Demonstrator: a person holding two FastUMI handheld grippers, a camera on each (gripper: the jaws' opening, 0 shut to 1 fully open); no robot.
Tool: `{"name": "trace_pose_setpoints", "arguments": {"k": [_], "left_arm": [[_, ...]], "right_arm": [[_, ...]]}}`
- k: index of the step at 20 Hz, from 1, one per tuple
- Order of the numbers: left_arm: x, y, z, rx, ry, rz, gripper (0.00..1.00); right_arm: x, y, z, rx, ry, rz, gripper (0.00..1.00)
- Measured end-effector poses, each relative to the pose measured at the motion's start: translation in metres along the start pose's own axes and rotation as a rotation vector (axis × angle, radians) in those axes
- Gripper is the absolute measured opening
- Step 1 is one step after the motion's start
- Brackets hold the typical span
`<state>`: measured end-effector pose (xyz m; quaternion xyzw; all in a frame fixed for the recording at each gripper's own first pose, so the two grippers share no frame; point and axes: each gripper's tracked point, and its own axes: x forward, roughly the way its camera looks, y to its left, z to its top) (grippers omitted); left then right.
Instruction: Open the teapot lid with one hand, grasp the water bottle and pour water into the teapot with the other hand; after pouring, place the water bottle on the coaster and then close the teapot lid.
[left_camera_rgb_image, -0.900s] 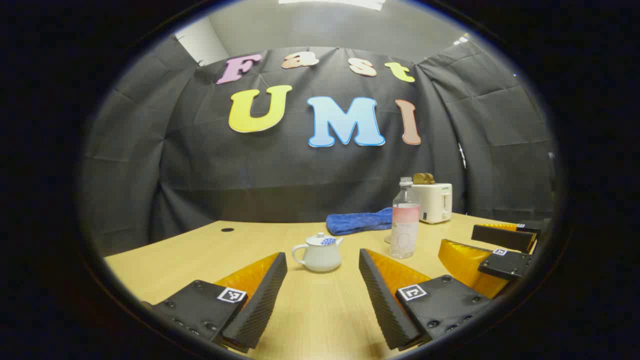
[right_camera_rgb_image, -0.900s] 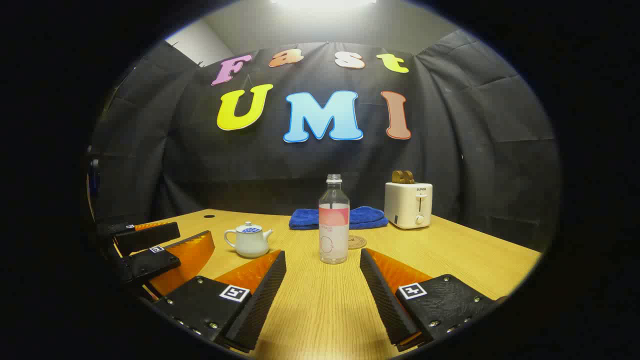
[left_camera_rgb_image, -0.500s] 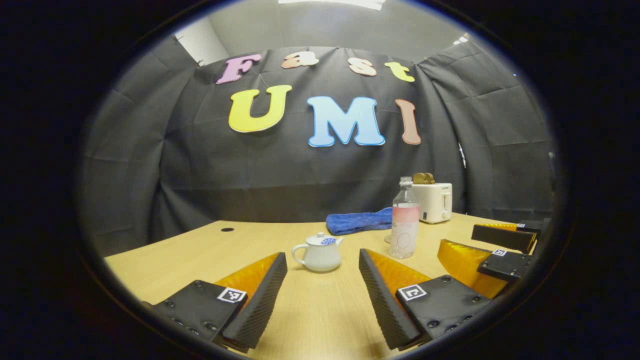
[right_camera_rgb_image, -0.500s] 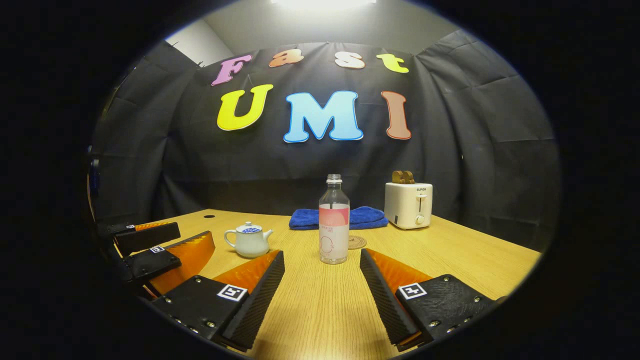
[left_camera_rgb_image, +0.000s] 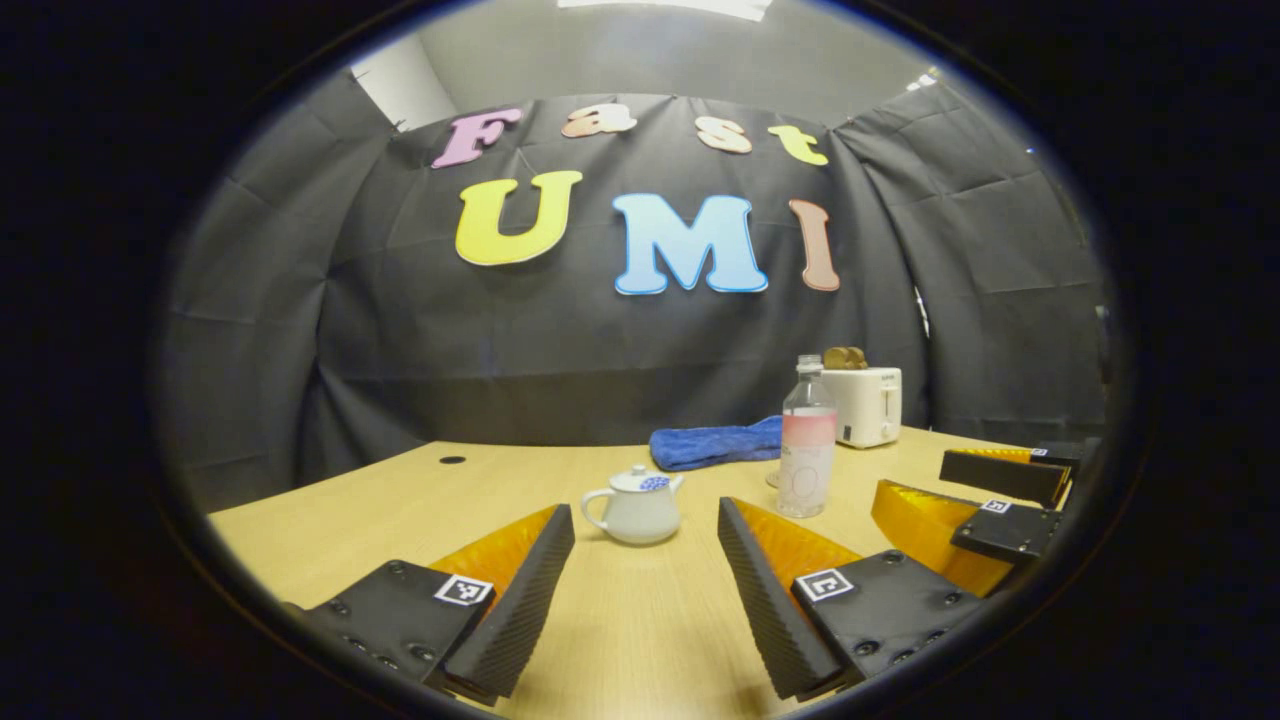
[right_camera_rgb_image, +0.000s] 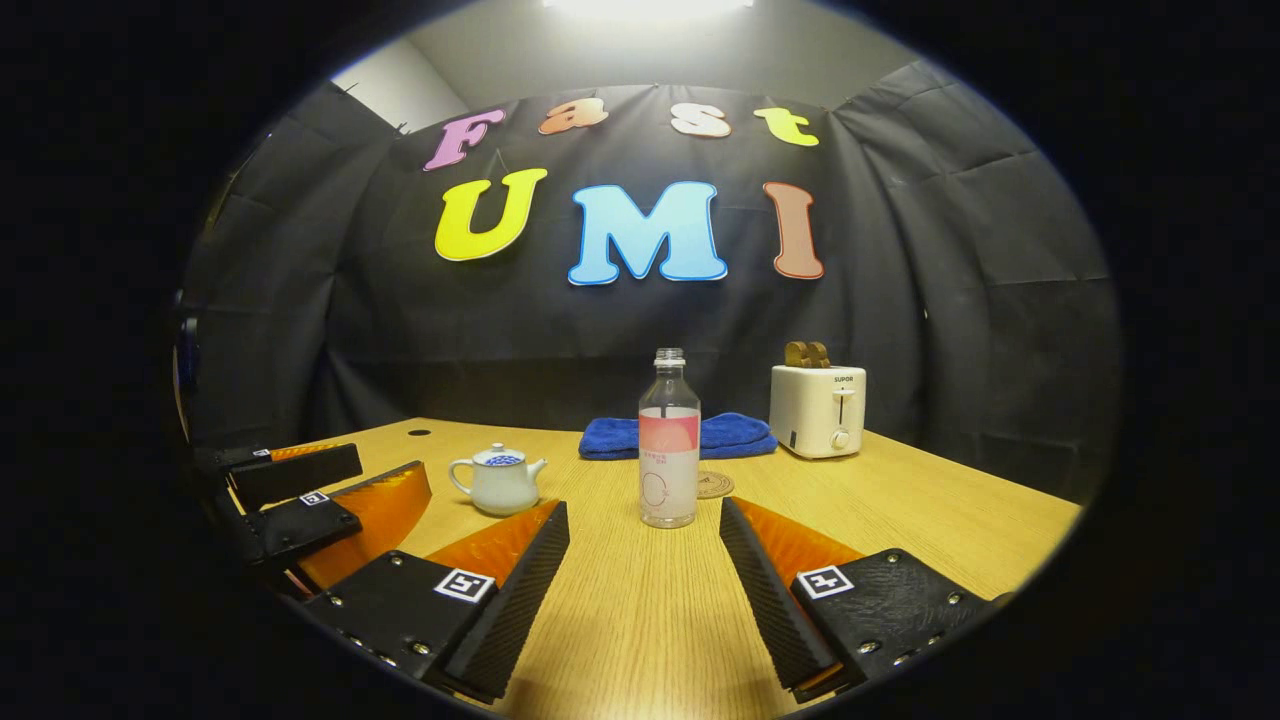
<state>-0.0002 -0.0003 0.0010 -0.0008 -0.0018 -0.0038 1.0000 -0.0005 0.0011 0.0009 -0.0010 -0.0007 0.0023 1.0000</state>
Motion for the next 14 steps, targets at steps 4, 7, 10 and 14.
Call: {"name": "trace_pose_setpoints", "arguments": {"k": [4,7,10,14], "left_arm": [[0.001,-0.001,0.0,0.0,-0.001,-0.004,0.97],[0.004,-0.003,0.001,0.0,-0.004,-0.026,0.97],[0.018,-0.01,0.004,0.001,-0.017,-0.047,0.97],[0.038,-0.015,-0.005,-0.007,0.001,-0.089,0.97]], "right_arm": [[0.0,0.005,0.0,0.0,0.001,0.031,0.94],[0.004,0.009,0.001,0.001,0.001,0.062,0.94],[0.015,0.01,0.005,0.054,-0.005,0.081,0.94],[0.033,-0.005,0.012,0.028,0.009,0.028,0.94]]}}
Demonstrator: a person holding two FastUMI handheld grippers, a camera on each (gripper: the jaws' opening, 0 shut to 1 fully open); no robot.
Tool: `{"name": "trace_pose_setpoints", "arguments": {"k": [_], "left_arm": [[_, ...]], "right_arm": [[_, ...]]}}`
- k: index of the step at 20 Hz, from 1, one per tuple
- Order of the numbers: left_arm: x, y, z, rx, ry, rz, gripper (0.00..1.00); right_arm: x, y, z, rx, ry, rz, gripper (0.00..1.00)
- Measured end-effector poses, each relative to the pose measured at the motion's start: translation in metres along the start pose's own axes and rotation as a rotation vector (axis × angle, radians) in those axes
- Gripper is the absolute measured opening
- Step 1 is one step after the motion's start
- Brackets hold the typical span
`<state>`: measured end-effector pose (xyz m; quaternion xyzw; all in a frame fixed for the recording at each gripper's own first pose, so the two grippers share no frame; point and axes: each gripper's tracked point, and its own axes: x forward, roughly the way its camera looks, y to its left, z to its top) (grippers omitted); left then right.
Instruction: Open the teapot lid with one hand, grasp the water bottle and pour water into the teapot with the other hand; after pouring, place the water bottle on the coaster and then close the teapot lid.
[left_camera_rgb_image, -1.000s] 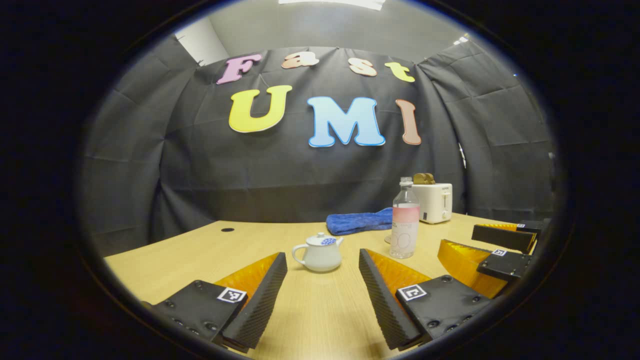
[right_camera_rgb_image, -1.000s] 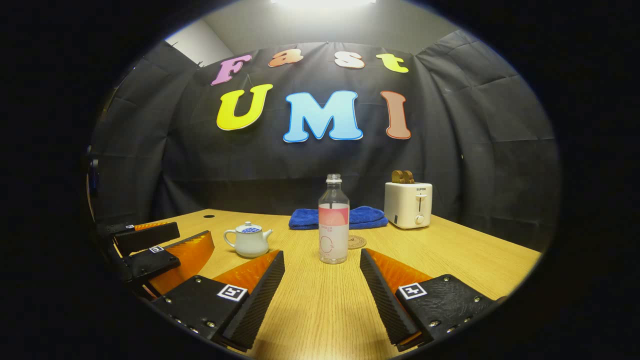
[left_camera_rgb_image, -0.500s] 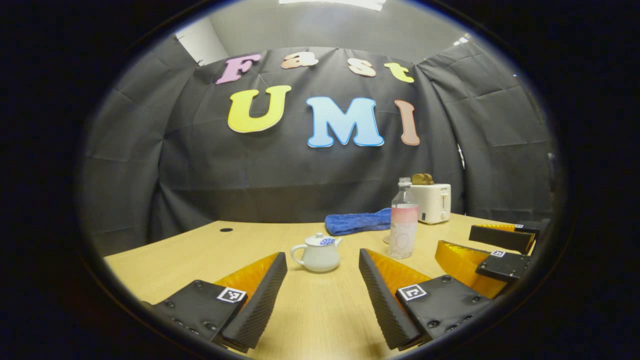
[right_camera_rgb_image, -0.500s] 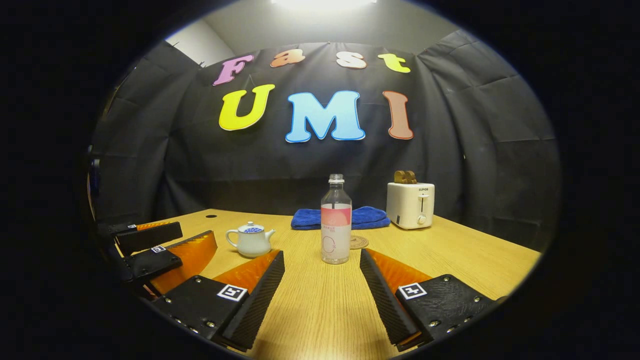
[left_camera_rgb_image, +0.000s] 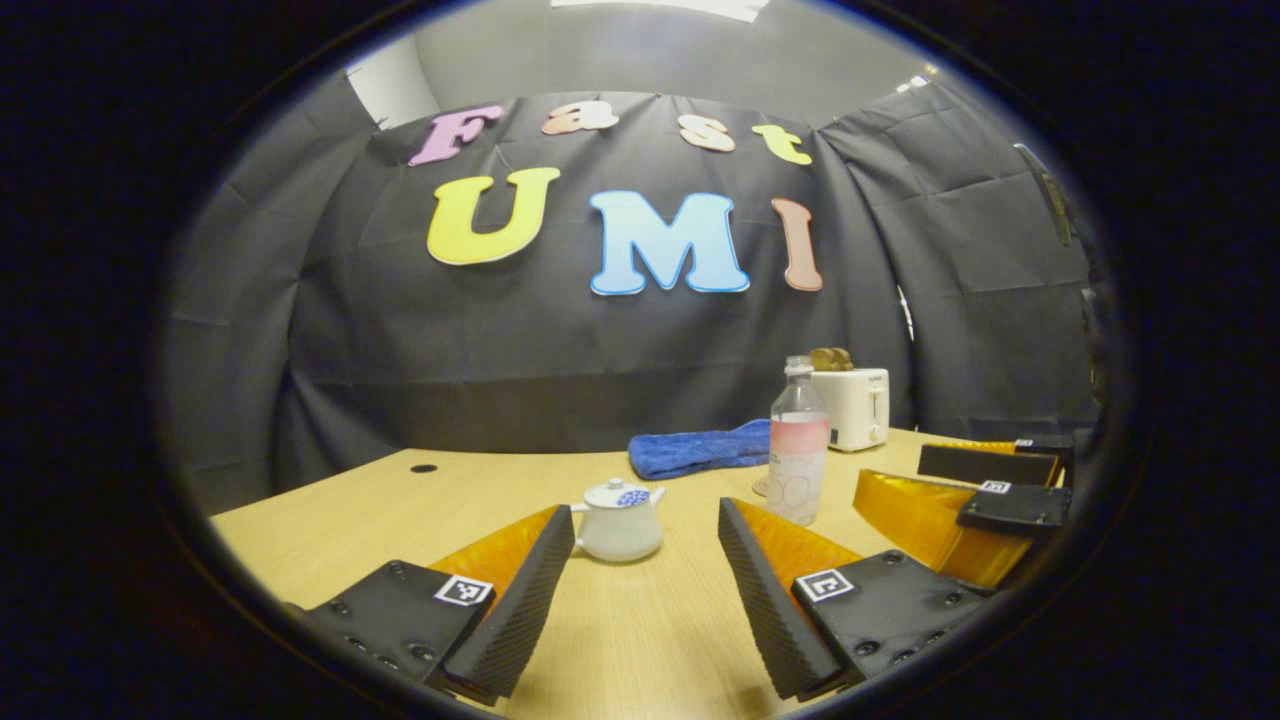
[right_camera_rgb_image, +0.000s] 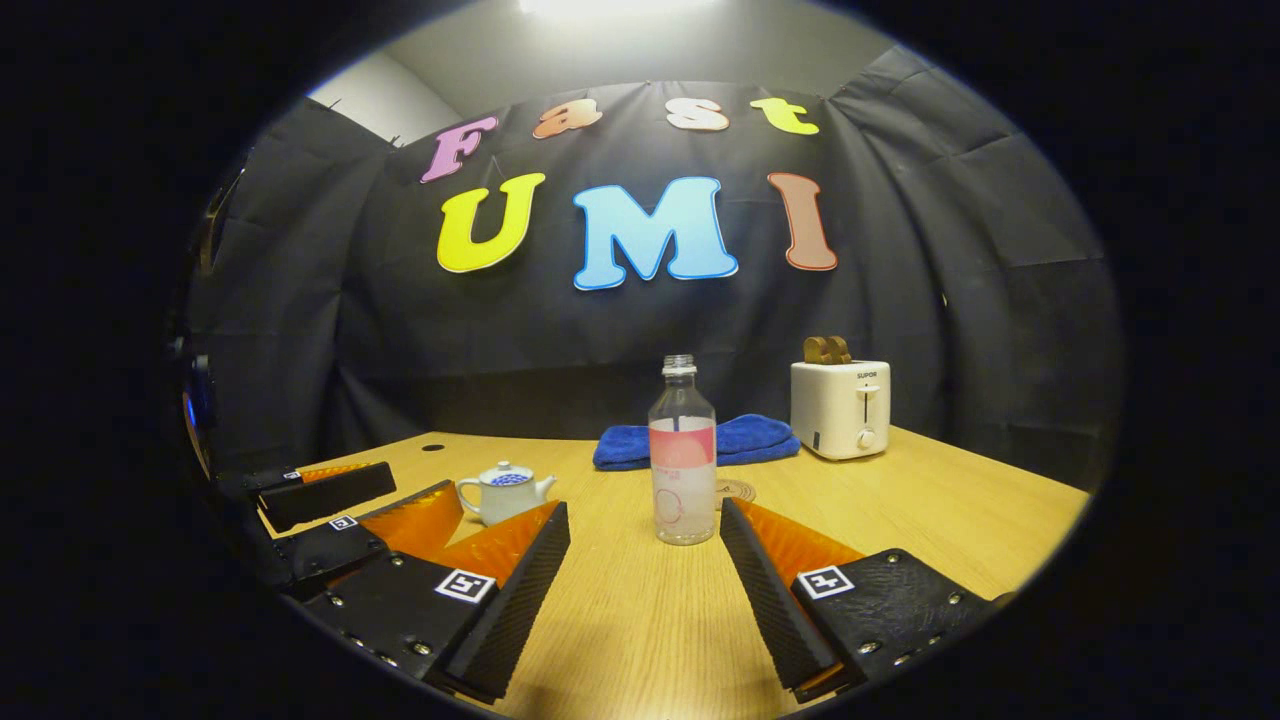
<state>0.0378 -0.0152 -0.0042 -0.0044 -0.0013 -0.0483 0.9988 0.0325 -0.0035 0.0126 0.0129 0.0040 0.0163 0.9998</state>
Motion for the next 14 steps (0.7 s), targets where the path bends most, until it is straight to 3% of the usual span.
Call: {"name": "trace_pose_setpoints", "arguments": {"k": [14], "left_arm": [[0.082,0.021,0.02,-0.016,0.01,-0.091,0.96]], "right_arm": [[0.082,-0.009,0.013,-0.053,0.092,-0.067,0.94]]}}
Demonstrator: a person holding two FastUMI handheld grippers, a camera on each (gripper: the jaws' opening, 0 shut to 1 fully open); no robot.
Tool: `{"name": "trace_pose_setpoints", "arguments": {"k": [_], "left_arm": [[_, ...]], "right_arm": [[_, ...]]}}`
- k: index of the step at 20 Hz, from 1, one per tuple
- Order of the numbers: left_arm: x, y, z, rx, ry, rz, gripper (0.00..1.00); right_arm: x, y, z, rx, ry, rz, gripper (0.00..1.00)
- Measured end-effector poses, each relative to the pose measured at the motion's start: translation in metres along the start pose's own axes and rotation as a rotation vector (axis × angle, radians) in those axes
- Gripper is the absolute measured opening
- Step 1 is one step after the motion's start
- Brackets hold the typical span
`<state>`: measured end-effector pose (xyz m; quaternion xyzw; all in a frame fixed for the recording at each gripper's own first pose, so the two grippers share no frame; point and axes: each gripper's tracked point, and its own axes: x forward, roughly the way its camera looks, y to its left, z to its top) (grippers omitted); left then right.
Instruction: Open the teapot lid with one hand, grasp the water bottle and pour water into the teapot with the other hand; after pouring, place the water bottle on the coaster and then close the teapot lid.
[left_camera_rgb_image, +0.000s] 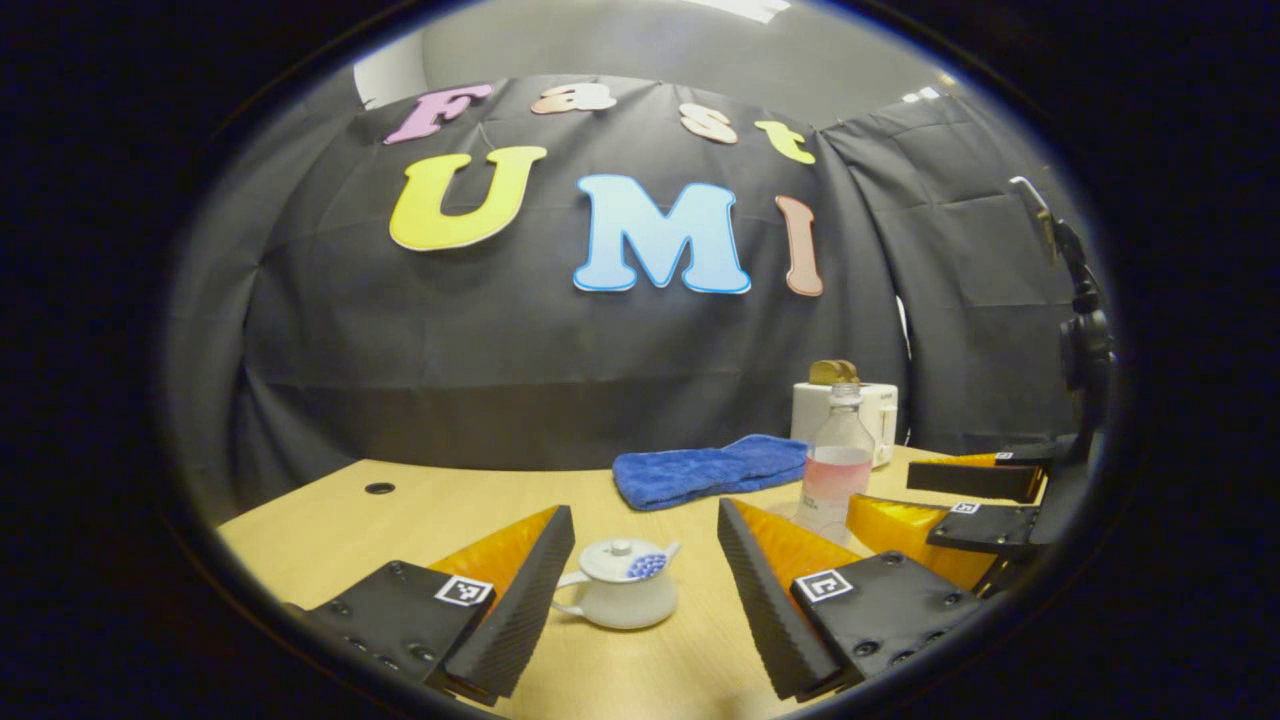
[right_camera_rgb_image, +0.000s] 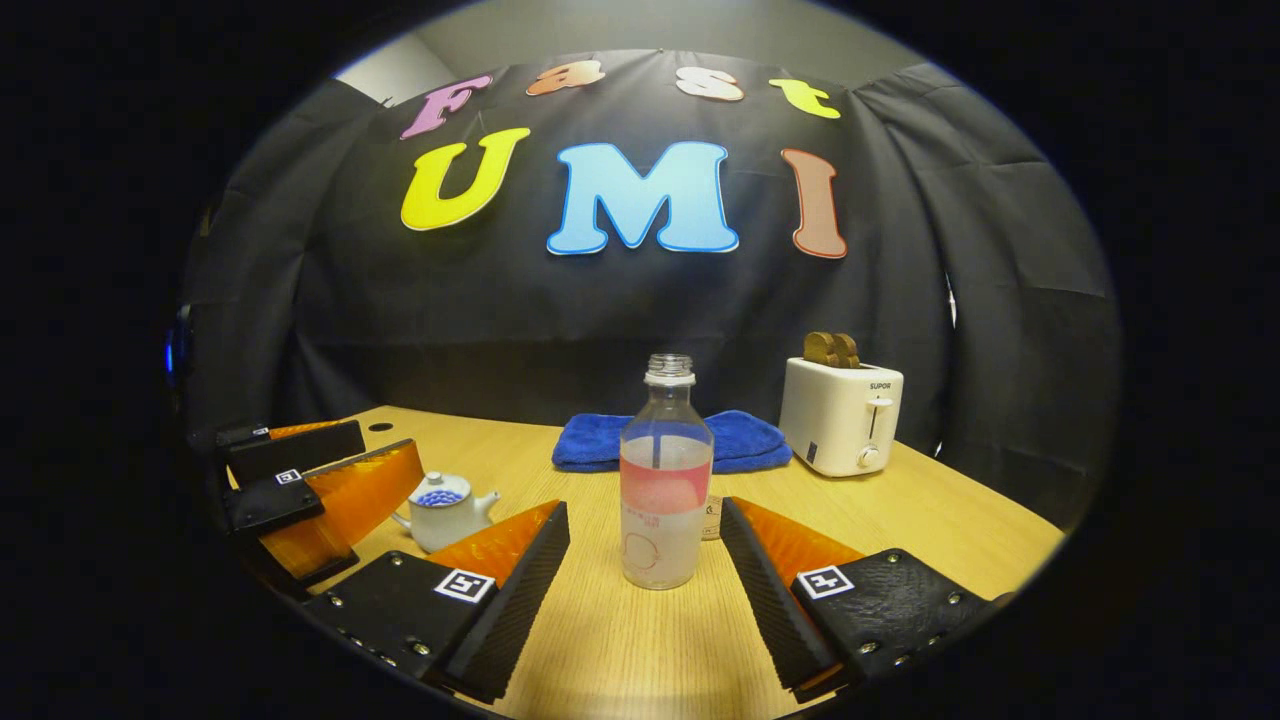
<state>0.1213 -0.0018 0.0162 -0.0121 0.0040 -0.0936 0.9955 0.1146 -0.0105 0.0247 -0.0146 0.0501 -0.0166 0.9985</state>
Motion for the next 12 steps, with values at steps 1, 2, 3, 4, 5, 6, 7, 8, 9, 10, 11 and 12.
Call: {"name": "trace_pose_setpoints", "arguments": {"k": [1,2,3,4,5,6,7,8,9,10,11,12], "left_arm": [[0.006,-0.001,0.001,0.005,0.006,-0.013,0.96],[0.013,-0.001,-0.001,0.01,0.012,-0.031,0.96],[0.02,-0.001,-0.001,0.011,0.015,-0.045,0.96],[0.028,0.001,-0.003,0.004,0.019,-0.054,0.96],[0.037,0.002,-0.005,-0.009,0.026,-0.066,0.97],[0.045,0.002,-0.009,-0.023,0.035,-0.075,0.97],[0.053,0.004,-0.013,-0.033,0.045,-0.076,0.96],[0.058,0.005,-0.017,-0.039,0.052,-0.08,0.96],[0.062,0.006,-0.021,-0.039,0.057,-0.084,0.96],[0.065,0.007,-0.028,-0.037,0.062,-0.083,0.96],[0.068,0.01,-0.031,-0.039,0.067,-0.081,0.96],[0.069,0.013,-0.036,-0.047,0.07,-0.078,0.96]], "right_arm": [[0.006,-0.001,0.005,0.0,-0.005,-0.001,0.94],[0.013,-0.002,0.007,-0.007,0.0,-0.006,0.94],[0.019,-0.006,0.008,-0.018,0.012,-0.019,0.94],[0.025,-0.01,0.008,-0.026,0.02,-0.032,0.94],[0.032,-0.012,0.008,-0.026,0.024,-0.036,0.94],[0.038,-0.012,0.006,-0.017,0.034,-0.034,0.94],[0.045,-0.011,0.003,-0.003,0.044,-0.027,0.94],[0.05,-0.01,-0.002,0.015,0.056,-0.018,0.94],[0.056,-0.007,-0.007,0.033,0.067,-0.005,0.94],[0.06,-0.004,-0.013,0.046,0.076,0.01,0.94],[0.063,-0.002,-0.017,0.053,0.084,0.013,0.94],[0.067,-0.001,-0.021,0.057,0.088,0.015,0.94]]}}
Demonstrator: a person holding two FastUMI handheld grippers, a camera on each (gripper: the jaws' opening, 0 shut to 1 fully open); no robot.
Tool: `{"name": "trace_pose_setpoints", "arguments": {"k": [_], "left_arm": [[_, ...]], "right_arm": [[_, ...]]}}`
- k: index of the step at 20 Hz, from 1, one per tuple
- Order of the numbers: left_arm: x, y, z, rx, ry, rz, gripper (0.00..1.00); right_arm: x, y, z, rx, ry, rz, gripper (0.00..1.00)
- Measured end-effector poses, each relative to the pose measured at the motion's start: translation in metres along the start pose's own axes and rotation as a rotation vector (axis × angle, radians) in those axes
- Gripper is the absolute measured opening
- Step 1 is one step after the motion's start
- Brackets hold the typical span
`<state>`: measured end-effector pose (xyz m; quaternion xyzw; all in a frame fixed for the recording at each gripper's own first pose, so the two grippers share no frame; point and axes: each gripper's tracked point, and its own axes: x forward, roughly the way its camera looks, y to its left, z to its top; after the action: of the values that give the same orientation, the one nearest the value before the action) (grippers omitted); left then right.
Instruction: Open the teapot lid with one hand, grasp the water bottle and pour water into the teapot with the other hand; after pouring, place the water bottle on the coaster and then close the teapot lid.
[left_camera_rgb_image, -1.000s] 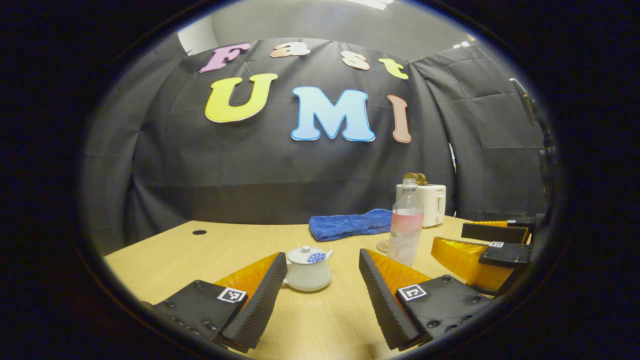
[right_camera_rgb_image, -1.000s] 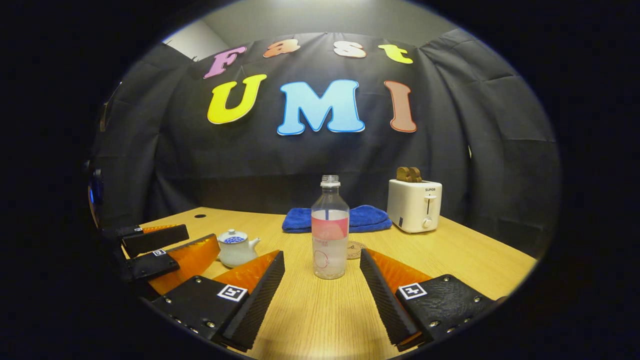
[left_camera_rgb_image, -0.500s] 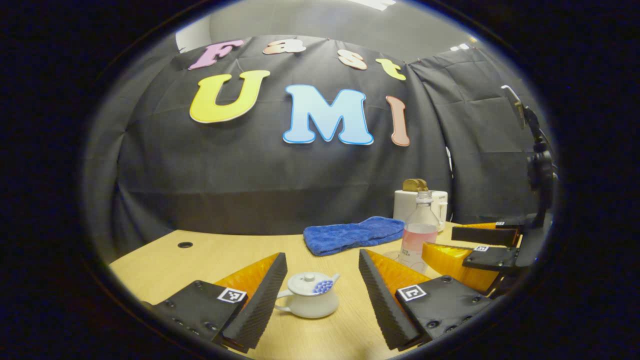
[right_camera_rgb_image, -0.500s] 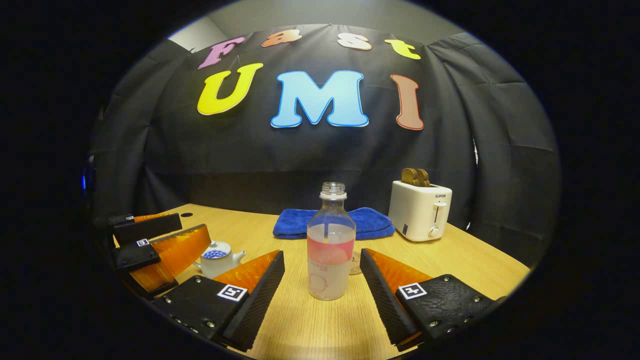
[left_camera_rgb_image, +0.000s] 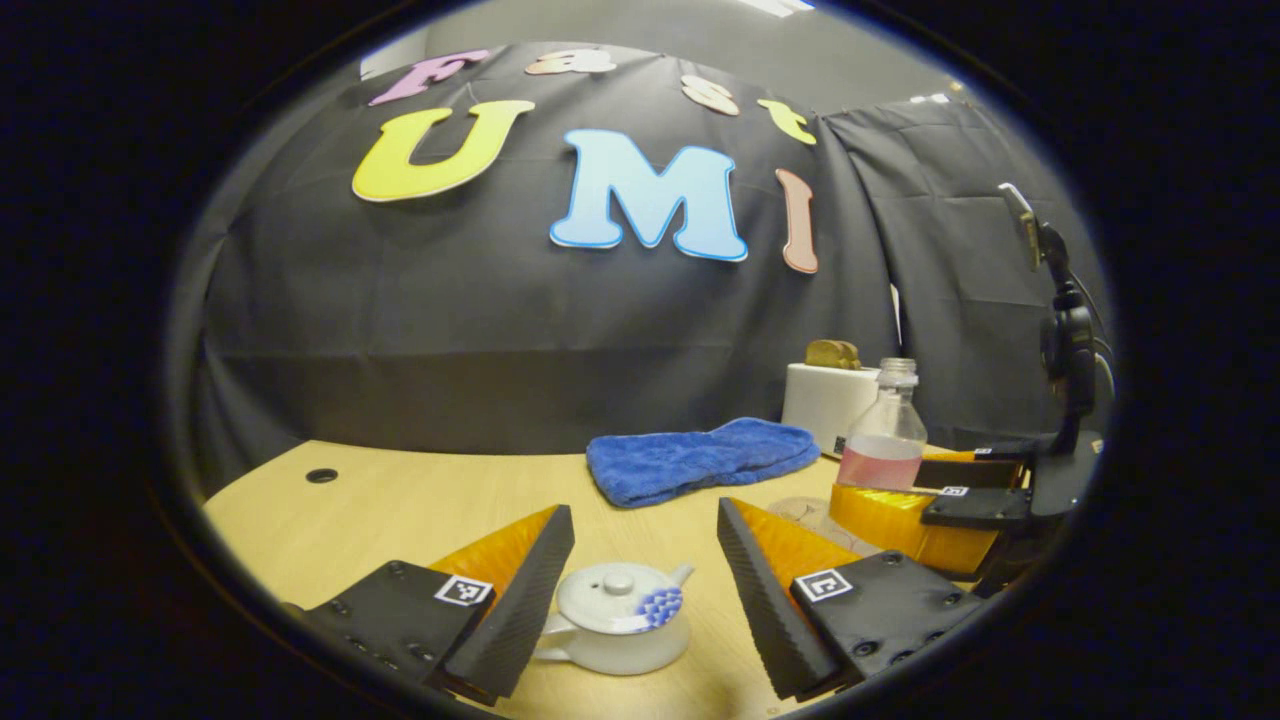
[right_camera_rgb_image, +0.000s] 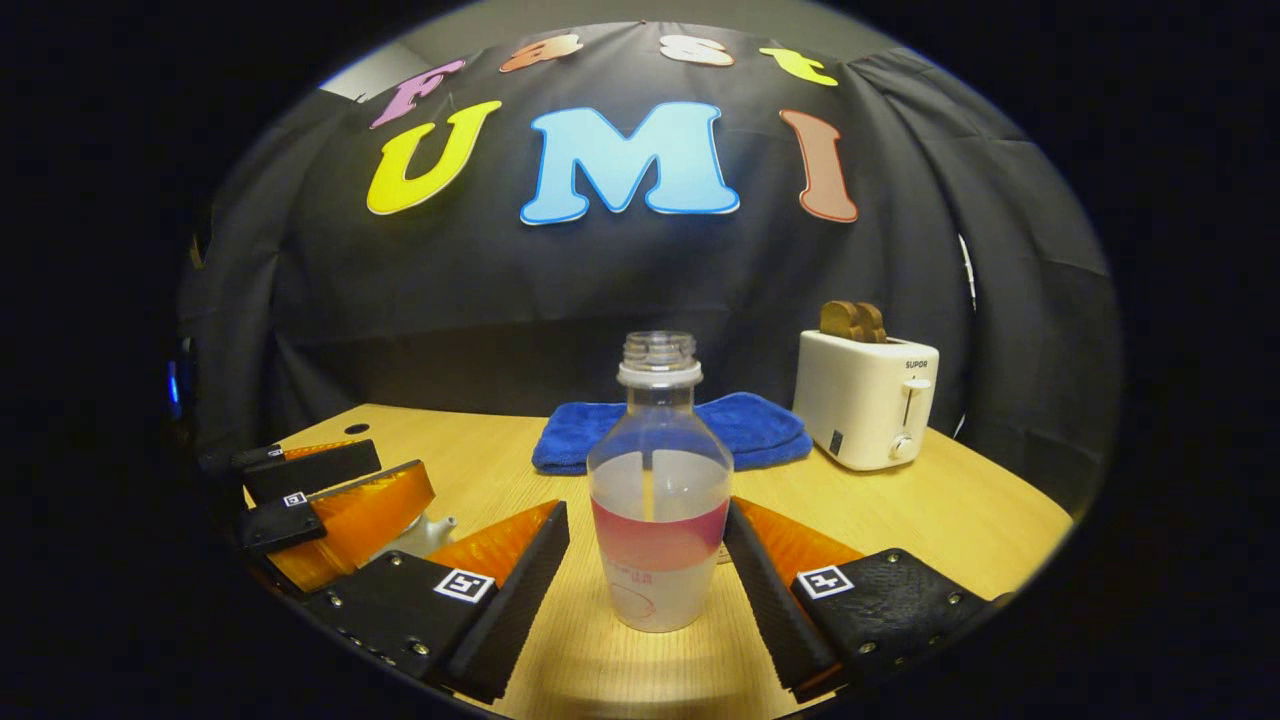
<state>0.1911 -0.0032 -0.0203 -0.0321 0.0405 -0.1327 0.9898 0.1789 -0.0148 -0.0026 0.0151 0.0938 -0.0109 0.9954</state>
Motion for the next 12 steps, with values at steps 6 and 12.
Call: {"name": "trace_pose_setpoints", "arguments": {"k": [6,12], "left_arm": [[0.002,0.008,-0.01,0.011,0.049,0.014,0.92],[0.003,0.007,-0.018,0.026,0.081,0.015,0.75]], "right_arm": [[0.009,-0.003,-0.019,0.016,0.034,0.003,0.94],[0.011,-0.012,-0.016,0.027,0.031,-0.018,0.94]]}}
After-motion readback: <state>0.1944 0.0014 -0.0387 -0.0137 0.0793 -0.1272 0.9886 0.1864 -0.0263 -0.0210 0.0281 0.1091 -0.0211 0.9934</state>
